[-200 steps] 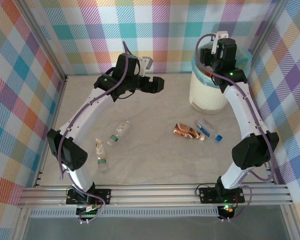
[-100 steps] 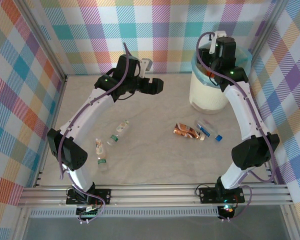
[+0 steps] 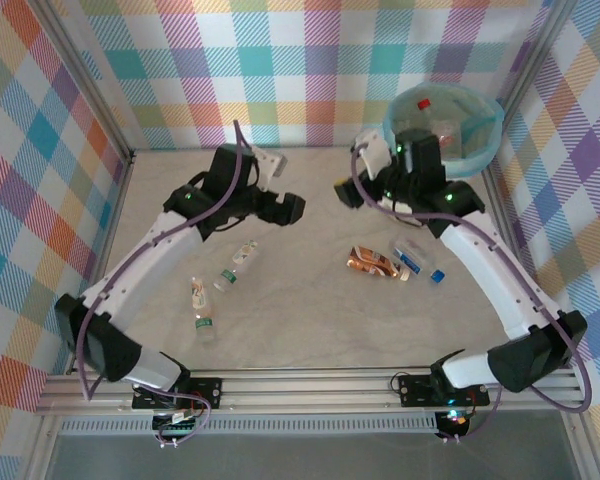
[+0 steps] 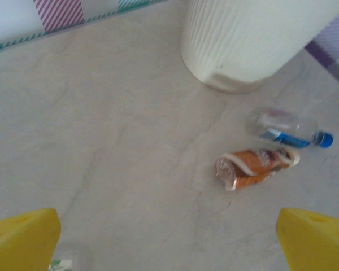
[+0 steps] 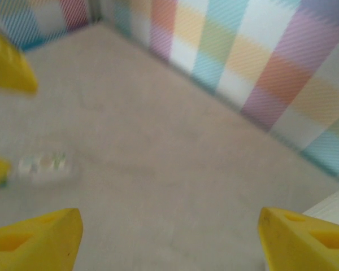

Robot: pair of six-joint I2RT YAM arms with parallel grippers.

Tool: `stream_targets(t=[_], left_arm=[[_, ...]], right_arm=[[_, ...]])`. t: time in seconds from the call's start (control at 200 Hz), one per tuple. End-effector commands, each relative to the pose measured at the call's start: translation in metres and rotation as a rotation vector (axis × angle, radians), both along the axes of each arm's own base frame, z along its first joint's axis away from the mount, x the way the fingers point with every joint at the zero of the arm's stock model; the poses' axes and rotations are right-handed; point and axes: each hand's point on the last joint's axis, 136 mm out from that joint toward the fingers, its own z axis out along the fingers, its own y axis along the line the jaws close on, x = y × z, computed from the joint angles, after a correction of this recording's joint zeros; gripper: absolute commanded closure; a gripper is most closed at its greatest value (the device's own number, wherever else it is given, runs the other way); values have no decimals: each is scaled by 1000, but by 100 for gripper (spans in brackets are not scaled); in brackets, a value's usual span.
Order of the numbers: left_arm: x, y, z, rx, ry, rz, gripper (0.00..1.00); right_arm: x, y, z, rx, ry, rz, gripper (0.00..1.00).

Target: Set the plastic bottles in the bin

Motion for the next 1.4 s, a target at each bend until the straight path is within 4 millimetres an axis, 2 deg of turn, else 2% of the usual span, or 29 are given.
stream_targets(t=[0.0,0.095,0.22,0.33,0.475,0.615,0.795,1.04,1.23,1.395], left_arm=[[-19,4,-2,39,-128,-112,1],[-45,4,-18,49,-186,-236,0],[-72,3,-32,67,-250,-378,0],[-85,5,-42,98,-249,-449,0],[-103,5,-62,139,-211,-565,0],[-110,5,-71,143,-191,-599,0],[-105,7,-74,164,-201,-575,0],[-103,11,-77,191,-199,-565,0],[-101,12,-77,202,-202,-560,1],[-97,11,-73,198,-203,-543,2]], right_arm=[[-37,5,-53,-101,70,164,17],[-55,-4,-98,-186,124,217,13],[-63,-21,-152,-333,214,227,10],[-56,-35,-183,-445,279,183,10],[-44,-41,-209,-520,330,154,8],[-37,-38,-229,-547,379,167,7],[-23,-35,-249,-591,418,162,8],[-16,-35,-275,-649,476,182,12],[-11,-31,-277,-638,484,183,21],[-10,-27,-262,-618,469,188,32]])
